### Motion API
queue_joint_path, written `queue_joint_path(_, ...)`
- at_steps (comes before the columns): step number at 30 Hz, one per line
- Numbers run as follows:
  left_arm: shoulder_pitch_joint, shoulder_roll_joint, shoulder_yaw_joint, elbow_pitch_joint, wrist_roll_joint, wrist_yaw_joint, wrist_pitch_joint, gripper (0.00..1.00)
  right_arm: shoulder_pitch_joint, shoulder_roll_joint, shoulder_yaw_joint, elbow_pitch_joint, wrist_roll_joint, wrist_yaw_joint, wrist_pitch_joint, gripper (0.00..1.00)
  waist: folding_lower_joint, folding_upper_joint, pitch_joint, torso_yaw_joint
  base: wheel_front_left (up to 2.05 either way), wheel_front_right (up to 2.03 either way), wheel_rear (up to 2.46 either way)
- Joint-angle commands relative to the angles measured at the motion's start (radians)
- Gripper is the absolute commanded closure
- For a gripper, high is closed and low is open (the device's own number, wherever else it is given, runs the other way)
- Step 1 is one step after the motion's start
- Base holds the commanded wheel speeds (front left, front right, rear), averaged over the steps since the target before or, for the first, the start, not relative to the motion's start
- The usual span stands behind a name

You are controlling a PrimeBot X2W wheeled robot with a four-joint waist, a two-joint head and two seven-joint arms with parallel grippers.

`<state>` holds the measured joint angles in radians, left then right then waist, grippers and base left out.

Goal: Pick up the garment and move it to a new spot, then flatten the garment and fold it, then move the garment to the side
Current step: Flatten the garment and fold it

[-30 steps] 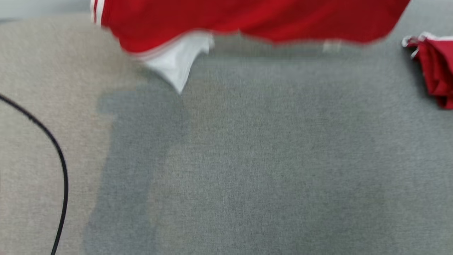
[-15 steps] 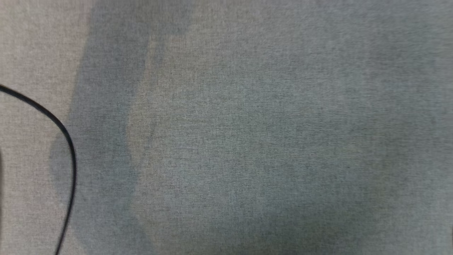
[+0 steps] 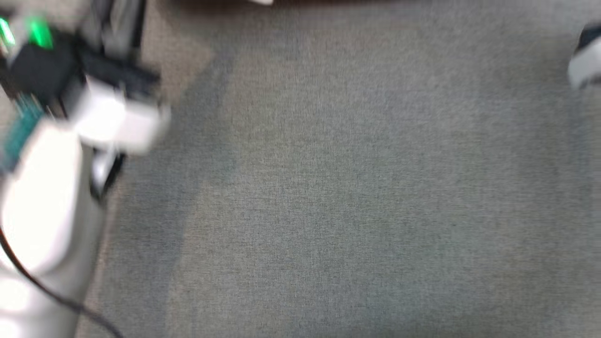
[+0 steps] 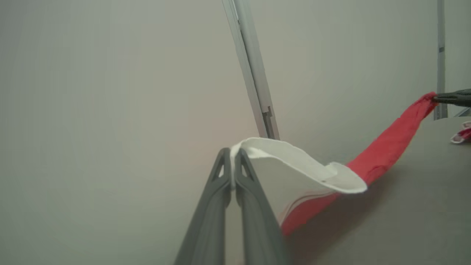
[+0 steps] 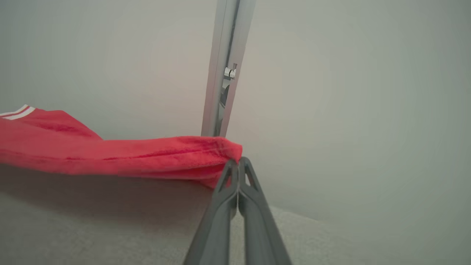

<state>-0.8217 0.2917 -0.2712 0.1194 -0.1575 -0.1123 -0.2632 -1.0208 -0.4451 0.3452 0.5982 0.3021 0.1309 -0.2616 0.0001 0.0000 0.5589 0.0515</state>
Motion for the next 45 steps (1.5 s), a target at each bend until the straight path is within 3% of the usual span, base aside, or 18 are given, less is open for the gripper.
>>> queue_joint_path(1,0.084,0.007,0.007,-0.022,-0.007,-0.001,-0.001,1.00,0.063,-0.013,-0.008,-0.019,0.020,0.000,-0.004,1.00,-0.0001,0.0000,-0.066,-0.003,0.00,0.00,0.00)
queue_joint_path(10,0.568,-0.012,0.031,-0.164,-0.011,0.052,-0.001,1.00,0.426,-0.009,-0.037,-0.108,0.055,0.000,-0.005,1.00,-0.0001,0.0000,-0.224,-0.018,0.00,0.00,0.00)
queue_joint_path(15,0.742,-0.011,0.015,-0.229,0.014,0.079,-0.001,1.00,0.572,-0.005,-0.056,-0.140,0.044,0.000,-0.005,1.00,-0.0001,0.0000,-0.285,-0.023,0.00,0.00,0.00)
queue_joint_path(19,0.836,-0.020,-0.006,-0.266,-0.012,0.074,0.004,1.00,0.681,-0.008,-0.097,-0.170,0.034,0.000,-0.005,1.00,-0.0001,0.0000,-0.320,-0.011,0.00,0.00,0.00)
queue_joint_path(30,0.994,0.003,-0.039,-0.421,-0.065,0.067,0.094,1.00,0.934,0.015,-0.209,-0.317,0.000,0.000,-0.005,1.00,-0.0001,0.0000,-0.328,0.005,0.00,0.00,0.00)
queue_joint_path(36,1.066,0.023,-0.016,-0.483,-0.192,0.041,0.153,1.00,1.037,0.039,-0.269,-0.392,-0.011,0.000,-0.005,1.00,-0.0001,0.0000,-0.309,-0.009,0.00,0.00,0.00)
queue_joint_path(45,0.860,-0.011,-0.016,-0.351,-0.249,0.014,0.125,1.00,0.926,0.049,-0.240,-0.341,-0.003,0.000,-0.005,1.00,-0.0001,0.0000,-0.291,-0.024,0.00,0.00,0.00)
